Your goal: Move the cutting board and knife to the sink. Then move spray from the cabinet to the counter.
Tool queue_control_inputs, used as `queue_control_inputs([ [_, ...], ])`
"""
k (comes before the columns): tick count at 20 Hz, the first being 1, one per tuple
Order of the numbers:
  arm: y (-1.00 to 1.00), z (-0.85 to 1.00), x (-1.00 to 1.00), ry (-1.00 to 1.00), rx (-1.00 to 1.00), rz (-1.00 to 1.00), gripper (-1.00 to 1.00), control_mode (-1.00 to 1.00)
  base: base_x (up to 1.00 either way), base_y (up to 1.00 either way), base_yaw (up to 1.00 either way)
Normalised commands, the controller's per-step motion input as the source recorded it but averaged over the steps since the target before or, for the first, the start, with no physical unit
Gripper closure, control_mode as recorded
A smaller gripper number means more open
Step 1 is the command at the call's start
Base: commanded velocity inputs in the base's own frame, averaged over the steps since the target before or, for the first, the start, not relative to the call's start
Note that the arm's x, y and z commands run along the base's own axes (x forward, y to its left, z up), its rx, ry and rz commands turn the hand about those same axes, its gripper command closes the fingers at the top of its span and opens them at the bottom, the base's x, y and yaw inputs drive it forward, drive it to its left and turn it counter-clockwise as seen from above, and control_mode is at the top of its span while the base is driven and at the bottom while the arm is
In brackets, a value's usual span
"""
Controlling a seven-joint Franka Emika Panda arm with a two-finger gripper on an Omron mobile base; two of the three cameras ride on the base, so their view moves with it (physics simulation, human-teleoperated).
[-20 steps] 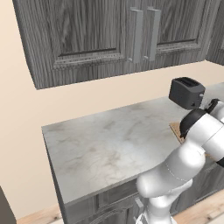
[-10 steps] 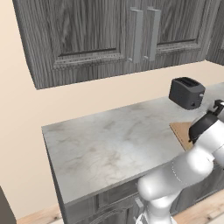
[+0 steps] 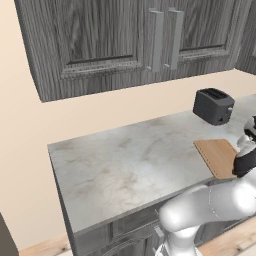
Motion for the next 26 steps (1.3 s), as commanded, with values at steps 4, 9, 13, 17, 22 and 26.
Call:
queue_control_inputs([
  [4,-0.01,-0.05,-0.04,0.0,0.0,0.0,-1.0,-1.0,0.0,0.0,0.0],
  [9,-0.01,0.0,-0.02,0.0,0.01,0.0,-1.0,-1.0,0.0,0.0,0.0],
  [13,0.0,0.0,-0.01,0.0,0.0,0.0,-1.0,-1.0,0.0,0.0,0.0],
  [17,0.0,-0.01,-0.08,0.0,0.01,0.0,-1.0,-1.0,0.0,0.0,0.0],
  [22,0.0,-0.1,-0.1,0.0,0.03,0.0,-1.0,-1.0,0.0,0.0,0.0],
  [26,0.0,-0.02,-0.15,0.0,0.09,0.0,-1.0,-1.0,0.0,0.0,0.0],
])
